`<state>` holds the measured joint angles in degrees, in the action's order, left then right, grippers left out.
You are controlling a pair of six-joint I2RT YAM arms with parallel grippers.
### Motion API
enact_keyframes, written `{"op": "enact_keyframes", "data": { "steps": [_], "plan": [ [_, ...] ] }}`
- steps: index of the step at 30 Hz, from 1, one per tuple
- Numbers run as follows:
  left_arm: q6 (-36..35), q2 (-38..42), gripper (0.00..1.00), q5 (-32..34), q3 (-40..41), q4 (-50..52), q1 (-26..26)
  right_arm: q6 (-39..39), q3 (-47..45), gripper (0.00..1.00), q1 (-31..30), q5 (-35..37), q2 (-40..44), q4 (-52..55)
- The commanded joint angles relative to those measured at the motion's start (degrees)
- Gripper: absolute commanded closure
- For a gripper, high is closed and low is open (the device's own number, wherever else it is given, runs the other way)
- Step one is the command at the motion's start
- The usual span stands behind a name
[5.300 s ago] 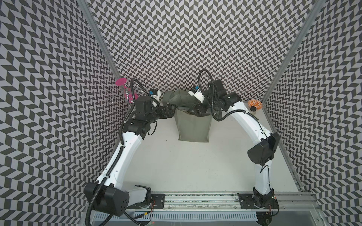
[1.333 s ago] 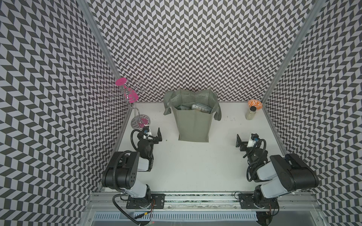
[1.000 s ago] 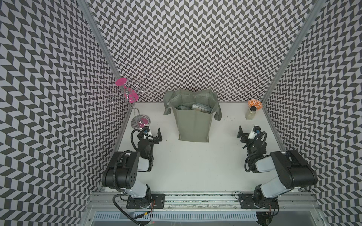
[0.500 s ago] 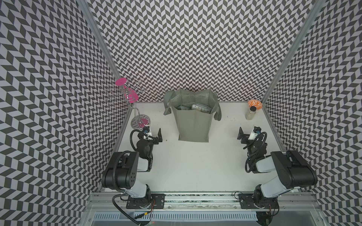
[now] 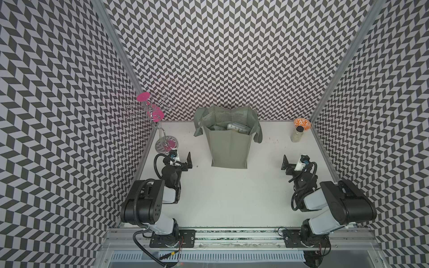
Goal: Put the alarm clock into the canvas bag
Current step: Reset both arms
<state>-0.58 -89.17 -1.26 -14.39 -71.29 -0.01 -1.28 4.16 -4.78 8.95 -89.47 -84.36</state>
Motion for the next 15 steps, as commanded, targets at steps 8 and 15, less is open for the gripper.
{"op": "enact_keyframes", "data": {
  "steps": [8,15],
  "plan": [
    [-0.8,0.0,0.00,-0.7,-0.6,0.0,-0.2,-0.8,2.7,0.01,-0.7,2.3,-0.6,-4.3],
    [-0.8,0.0,0.00,-0.7,-0.6,0.0,-0.2,1.3,9.0,0.01,1.0,0.3,-0.4,4.9]
  ]
}}
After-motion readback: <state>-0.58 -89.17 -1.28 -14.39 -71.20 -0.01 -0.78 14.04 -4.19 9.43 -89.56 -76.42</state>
